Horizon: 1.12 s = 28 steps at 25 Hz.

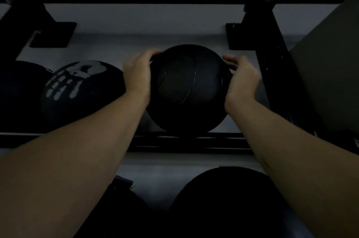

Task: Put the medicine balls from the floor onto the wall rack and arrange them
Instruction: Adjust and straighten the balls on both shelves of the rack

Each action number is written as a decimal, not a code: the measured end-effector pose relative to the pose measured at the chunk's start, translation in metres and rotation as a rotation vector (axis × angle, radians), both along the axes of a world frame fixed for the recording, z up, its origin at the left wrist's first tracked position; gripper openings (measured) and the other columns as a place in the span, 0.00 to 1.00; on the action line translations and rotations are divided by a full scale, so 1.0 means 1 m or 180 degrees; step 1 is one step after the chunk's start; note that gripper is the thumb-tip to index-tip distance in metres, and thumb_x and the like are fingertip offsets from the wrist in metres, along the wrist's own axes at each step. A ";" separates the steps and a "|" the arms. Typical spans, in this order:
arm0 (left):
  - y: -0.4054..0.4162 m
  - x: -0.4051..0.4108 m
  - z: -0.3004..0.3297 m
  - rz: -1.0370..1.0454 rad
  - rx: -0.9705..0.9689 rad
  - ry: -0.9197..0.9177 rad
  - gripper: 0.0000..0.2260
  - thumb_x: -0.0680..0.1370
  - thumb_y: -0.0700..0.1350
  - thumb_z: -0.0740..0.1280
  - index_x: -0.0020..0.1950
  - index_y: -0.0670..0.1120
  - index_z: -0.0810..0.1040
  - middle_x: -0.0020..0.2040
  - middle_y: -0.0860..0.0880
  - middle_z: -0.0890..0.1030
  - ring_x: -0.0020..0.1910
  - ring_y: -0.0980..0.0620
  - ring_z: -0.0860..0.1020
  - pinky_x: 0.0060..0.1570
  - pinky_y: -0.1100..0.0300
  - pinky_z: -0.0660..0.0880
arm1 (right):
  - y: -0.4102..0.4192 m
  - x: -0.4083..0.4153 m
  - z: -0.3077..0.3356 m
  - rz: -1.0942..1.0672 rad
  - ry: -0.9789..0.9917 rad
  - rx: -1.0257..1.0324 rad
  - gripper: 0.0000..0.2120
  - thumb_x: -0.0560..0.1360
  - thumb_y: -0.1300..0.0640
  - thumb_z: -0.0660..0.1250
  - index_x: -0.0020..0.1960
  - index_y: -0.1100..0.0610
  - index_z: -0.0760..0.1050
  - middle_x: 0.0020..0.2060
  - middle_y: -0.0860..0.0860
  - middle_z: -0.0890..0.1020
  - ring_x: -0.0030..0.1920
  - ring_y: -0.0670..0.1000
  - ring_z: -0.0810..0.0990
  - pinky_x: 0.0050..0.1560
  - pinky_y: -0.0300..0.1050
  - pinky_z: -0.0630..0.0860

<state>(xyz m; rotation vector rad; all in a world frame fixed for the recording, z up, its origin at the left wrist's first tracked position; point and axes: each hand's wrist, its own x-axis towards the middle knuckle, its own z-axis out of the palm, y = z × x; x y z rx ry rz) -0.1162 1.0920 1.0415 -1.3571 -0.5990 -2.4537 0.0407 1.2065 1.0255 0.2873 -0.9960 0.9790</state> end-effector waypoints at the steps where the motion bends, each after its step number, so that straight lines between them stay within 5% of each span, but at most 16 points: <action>1: 0.004 0.000 0.002 0.0221 0.0059 0.0179 0.07 0.73 0.46 0.76 0.35 0.51 0.88 0.41 0.45 0.88 0.45 0.47 0.86 0.49 0.54 0.83 | 0.004 -0.004 0.002 -0.0297 0.0052 0.0178 0.12 0.76 0.60 0.62 0.44 0.59 0.85 0.42 0.53 0.86 0.48 0.56 0.85 0.53 0.54 0.81; 4: 0.020 -0.010 0.010 0.0777 0.0051 0.0578 0.04 0.73 0.50 0.76 0.41 0.52 0.89 0.46 0.45 0.90 0.49 0.50 0.87 0.57 0.53 0.82 | 0.016 -0.018 0.013 -0.1074 -0.0130 0.0794 0.12 0.77 0.59 0.64 0.46 0.58 0.86 0.45 0.54 0.87 0.51 0.55 0.85 0.56 0.50 0.80; 7: 0.035 -0.025 0.006 0.1072 -0.0119 0.0803 0.04 0.75 0.52 0.75 0.46 0.54 0.89 0.46 0.53 0.89 0.52 0.55 0.86 0.60 0.58 0.81 | 0.030 -0.033 0.025 -0.1844 -0.1046 0.1135 0.12 0.82 0.50 0.64 0.56 0.54 0.83 0.59 0.58 0.83 0.60 0.55 0.81 0.67 0.52 0.75; 12: 0.071 -0.050 -0.020 0.1285 -0.1247 0.0932 0.17 0.77 0.65 0.68 0.58 0.57 0.86 0.60 0.54 0.86 0.62 0.53 0.83 0.69 0.52 0.77 | 0.056 -0.056 0.011 -0.1971 -0.2734 0.0962 0.41 0.72 0.23 0.56 0.75 0.49 0.71 0.73 0.52 0.74 0.71 0.55 0.75 0.73 0.52 0.70; 18: 0.070 -0.054 -0.015 0.1312 -0.1447 0.1085 0.14 0.80 0.64 0.66 0.59 0.59 0.81 0.62 0.55 0.83 0.62 0.54 0.82 0.56 0.60 0.76 | 0.059 -0.060 0.014 -0.1980 -0.2547 0.1060 0.37 0.74 0.26 0.58 0.71 0.50 0.75 0.68 0.50 0.79 0.66 0.53 0.78 0.72 0.53 0.72; 22: 0.063 -0.048 -0.016 0.1581 -0.1717 0.1273 0.19 0.85 0.62 0.60 0.70 0.54 0.77 0.68 0.52 0.80 0.63 0.53 0.78 0.50 0.68 0.70 | 0.057 -0.059 0.011 -0.1967 -0.2482 0.1215 0.32 0.79 0.30 0.56 0.74 0.49 0.73 0.72 0.50 0.77 0.70 0.53 0.76 0.74 0.52 0.70; 28: 0.042 -0.024 -0.022 0.2221 -0.2431 0.1387 0.27 0.88 0.59 0.49 0.85 0.50 0.60 0.85 0.43 0.63 0.82 0.42 0.65 0.81 0.51 0.62 | 0.039 -0.059 -0.003 -0.2497 -0.2661 0.1326 0.26 0.87 0.43 0.46 0.82 0.49 0.60 0.80 0.59 0.63 0.80 0.60 0.61 0.81 0.57 0.57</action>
